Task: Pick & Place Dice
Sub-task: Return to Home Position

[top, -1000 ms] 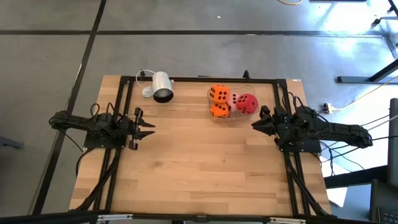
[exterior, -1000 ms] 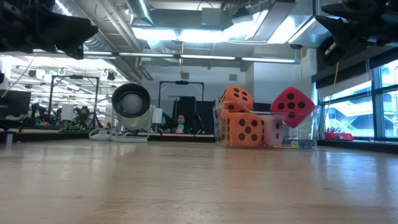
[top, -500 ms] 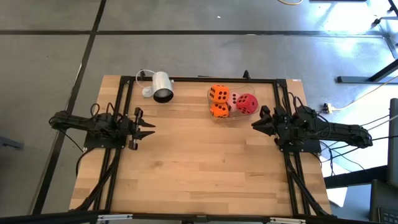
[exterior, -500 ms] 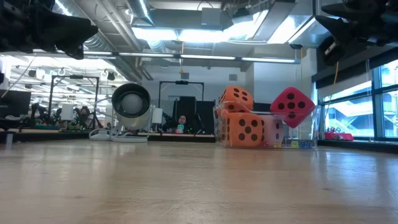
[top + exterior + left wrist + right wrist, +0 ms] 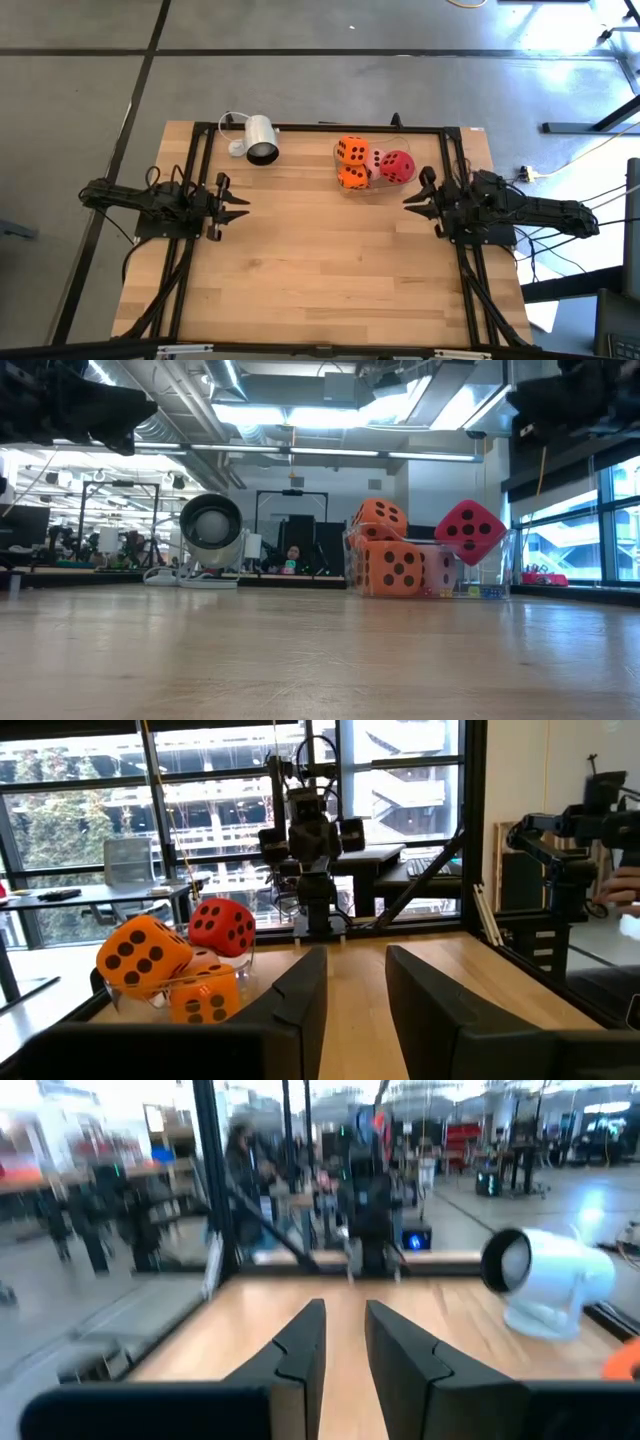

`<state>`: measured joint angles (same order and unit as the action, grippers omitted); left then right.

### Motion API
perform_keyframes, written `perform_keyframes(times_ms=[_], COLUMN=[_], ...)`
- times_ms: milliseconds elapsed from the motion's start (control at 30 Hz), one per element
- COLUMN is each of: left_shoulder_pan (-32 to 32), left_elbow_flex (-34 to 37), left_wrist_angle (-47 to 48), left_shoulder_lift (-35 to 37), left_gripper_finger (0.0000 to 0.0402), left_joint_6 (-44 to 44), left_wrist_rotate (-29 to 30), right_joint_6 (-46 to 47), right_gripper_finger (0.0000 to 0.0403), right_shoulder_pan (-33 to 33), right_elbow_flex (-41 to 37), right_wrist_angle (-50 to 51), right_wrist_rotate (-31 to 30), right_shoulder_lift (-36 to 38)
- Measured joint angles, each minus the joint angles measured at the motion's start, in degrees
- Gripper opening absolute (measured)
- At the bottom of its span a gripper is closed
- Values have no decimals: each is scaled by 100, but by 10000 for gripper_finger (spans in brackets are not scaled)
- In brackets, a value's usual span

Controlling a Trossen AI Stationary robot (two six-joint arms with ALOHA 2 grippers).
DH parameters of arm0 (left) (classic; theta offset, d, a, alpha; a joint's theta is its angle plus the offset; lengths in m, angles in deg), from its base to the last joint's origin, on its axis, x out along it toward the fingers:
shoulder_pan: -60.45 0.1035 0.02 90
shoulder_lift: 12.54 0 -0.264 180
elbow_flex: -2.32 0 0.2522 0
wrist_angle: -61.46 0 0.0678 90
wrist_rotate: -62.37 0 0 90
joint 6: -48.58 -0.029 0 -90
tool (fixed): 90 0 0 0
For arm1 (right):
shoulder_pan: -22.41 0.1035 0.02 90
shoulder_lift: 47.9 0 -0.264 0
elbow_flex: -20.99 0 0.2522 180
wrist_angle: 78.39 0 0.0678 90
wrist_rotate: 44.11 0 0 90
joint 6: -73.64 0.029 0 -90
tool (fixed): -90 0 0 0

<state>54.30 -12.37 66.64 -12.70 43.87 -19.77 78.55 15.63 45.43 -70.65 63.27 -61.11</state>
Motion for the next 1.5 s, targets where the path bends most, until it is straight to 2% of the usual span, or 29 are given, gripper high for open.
perform_keyframes(times_ms=[200, 467, 1500], left_shoulder_pan=[0, -2, 0], left_elbow_flex=[2, 2, 2], left_wrist_angle=[0, 2, 2], left_shoulder_lift=[0, 1, 1], left_gripper_finger=[99, 102, 98], left_joint_6=[-10, -4, -9], left_wrist_rotate=[0, 0, 0], right_joint_6=[-416, -881, -787], right_gripper_finger=[74, 74, 75], right_shoulder_pan=[1, 0, -1], right_elbow_flex=[-2, -2, -2], right_wrist_angle=[770, 844, 842], right_wrist_rotate=[0, 0, 0], right_shoulder_lift=[-33, -151, -151])
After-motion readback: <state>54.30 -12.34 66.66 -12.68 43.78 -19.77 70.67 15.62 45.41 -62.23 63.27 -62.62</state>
